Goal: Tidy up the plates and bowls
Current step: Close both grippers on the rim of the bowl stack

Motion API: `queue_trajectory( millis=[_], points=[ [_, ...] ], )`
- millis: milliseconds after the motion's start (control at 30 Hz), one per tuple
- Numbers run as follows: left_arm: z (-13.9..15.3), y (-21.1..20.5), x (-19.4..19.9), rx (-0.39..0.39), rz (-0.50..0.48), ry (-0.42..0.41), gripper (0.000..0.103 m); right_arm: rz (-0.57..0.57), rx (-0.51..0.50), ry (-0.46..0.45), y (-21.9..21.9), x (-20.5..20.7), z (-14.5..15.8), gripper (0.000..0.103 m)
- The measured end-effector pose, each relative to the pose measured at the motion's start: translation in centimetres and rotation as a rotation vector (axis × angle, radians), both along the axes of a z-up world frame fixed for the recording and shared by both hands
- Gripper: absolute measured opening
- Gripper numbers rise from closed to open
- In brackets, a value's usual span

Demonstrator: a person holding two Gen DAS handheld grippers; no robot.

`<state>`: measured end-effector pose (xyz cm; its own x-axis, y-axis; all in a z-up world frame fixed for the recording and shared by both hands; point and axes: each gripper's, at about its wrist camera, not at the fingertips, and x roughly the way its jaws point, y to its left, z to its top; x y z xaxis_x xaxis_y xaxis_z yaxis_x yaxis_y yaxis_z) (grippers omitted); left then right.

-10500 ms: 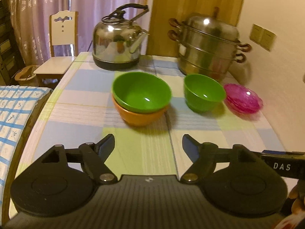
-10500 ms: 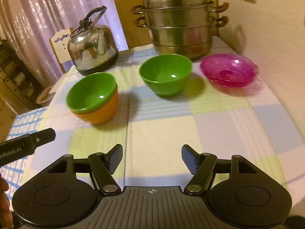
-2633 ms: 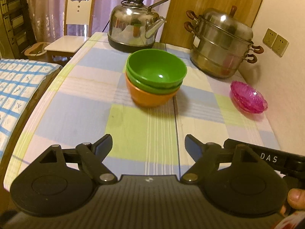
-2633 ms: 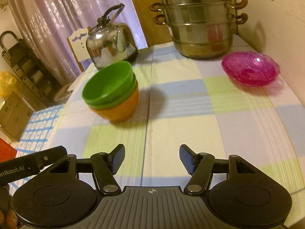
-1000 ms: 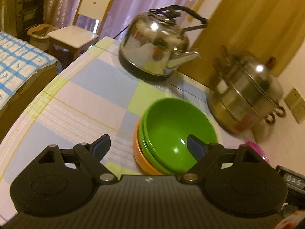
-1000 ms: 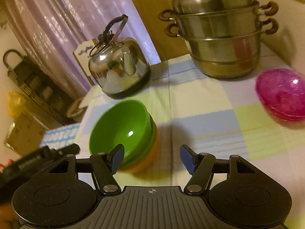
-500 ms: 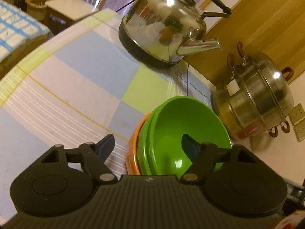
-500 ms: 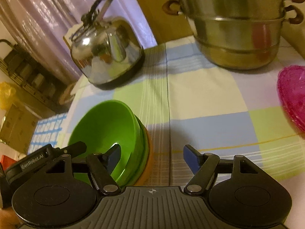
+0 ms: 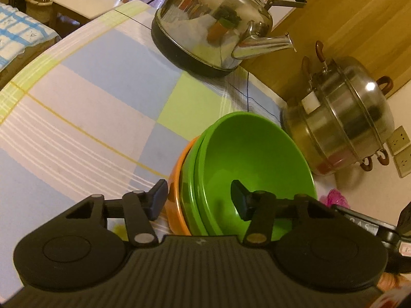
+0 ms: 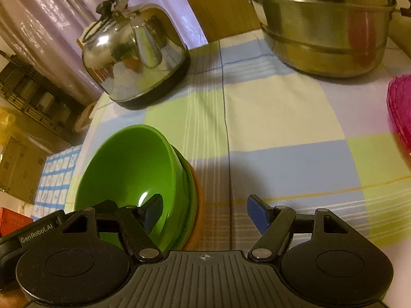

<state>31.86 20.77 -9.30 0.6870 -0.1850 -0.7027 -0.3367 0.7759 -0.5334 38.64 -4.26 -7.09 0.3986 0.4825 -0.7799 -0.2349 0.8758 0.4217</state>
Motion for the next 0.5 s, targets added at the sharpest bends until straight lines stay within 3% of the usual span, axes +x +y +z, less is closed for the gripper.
queue_trajectory(
  millis=[233,367,433,500],
  points=[
    [-0.2,0.0,0.0,0.000,0.011,0.000,0.046,0.017,0.001,0.027,0.8,0.2,-0.7,0.072],
    [-0.5,0.5,-0.1,-0.037,0.034,0.002,0.043,0.017,0.014,0.056,1.1,0.3,-1.3,0.071],
    [-0.5,0.7,-0.1,-0.041,0.037,0.003,0.042,0.005,0.027,0.069,1.2,0.3,-1.6,0.066],
    [-0.5,0.7,-0.1,-0.039,0.036,0.004,0.042,0.009,0.032,0.077,1.4,0.3,-1.9,0.054]
  ],
)
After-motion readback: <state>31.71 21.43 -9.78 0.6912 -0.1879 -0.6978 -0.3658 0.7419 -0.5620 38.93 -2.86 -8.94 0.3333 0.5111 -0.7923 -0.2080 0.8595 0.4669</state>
